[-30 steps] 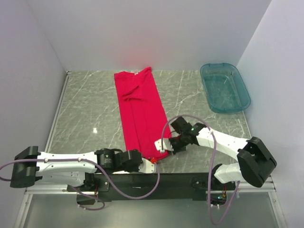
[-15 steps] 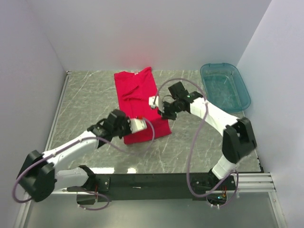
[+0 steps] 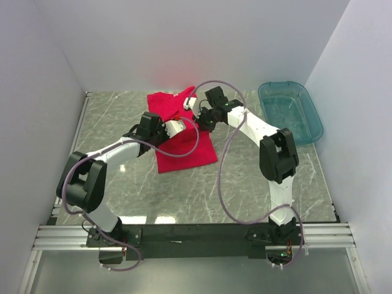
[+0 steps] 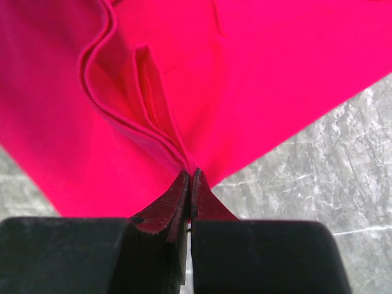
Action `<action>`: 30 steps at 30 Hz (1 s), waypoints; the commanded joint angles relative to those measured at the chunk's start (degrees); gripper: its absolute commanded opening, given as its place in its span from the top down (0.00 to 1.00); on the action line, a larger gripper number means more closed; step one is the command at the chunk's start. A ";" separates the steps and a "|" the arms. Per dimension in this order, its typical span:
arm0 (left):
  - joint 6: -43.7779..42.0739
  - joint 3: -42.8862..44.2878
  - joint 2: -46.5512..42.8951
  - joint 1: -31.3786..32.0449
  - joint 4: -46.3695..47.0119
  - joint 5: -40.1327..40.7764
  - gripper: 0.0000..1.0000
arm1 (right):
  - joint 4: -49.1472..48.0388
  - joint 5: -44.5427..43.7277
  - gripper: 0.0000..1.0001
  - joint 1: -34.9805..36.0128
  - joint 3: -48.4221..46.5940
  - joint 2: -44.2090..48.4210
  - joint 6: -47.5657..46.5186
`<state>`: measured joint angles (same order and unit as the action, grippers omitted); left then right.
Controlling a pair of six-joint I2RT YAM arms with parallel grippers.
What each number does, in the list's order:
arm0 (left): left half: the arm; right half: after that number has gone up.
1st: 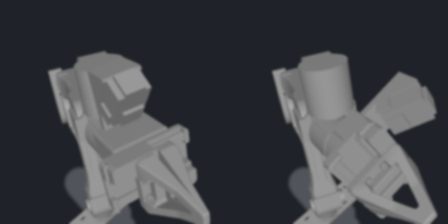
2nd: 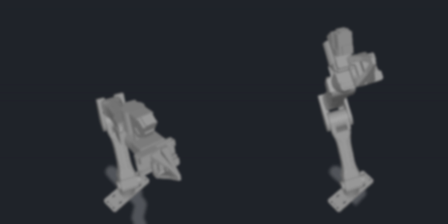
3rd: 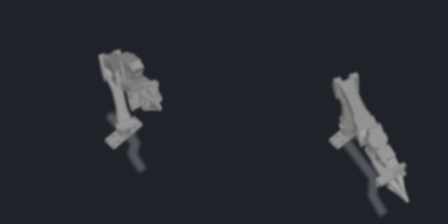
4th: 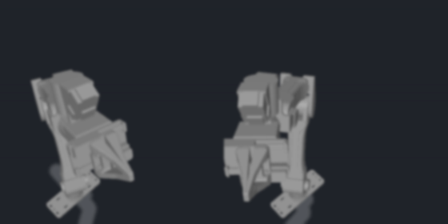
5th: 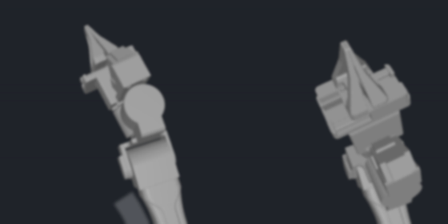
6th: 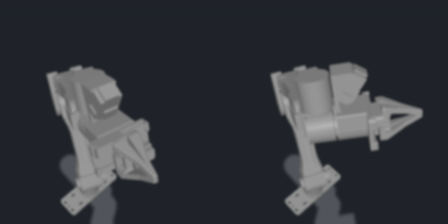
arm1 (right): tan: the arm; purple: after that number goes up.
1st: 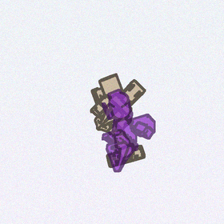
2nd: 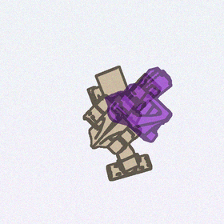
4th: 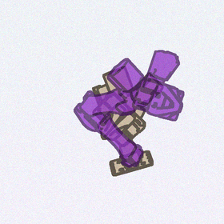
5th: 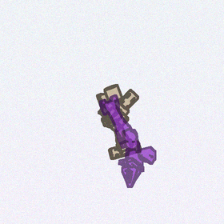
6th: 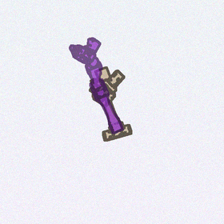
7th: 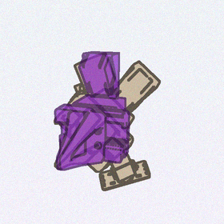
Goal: Fold and stack the t-shirts
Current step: Fold the tshirt
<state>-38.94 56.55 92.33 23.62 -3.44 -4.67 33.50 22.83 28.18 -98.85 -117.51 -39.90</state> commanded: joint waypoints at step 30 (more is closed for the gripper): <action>7.11 6.29 1.82 -1.82 11.61 7.56 0.13 | -6.77 -10.18 0.38 -1.99 -10.23 -8.27 16.69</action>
<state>-35.92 61.73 99.04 22.00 0.91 -0.97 31.73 15.49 27.86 -109.27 -127.50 -29.23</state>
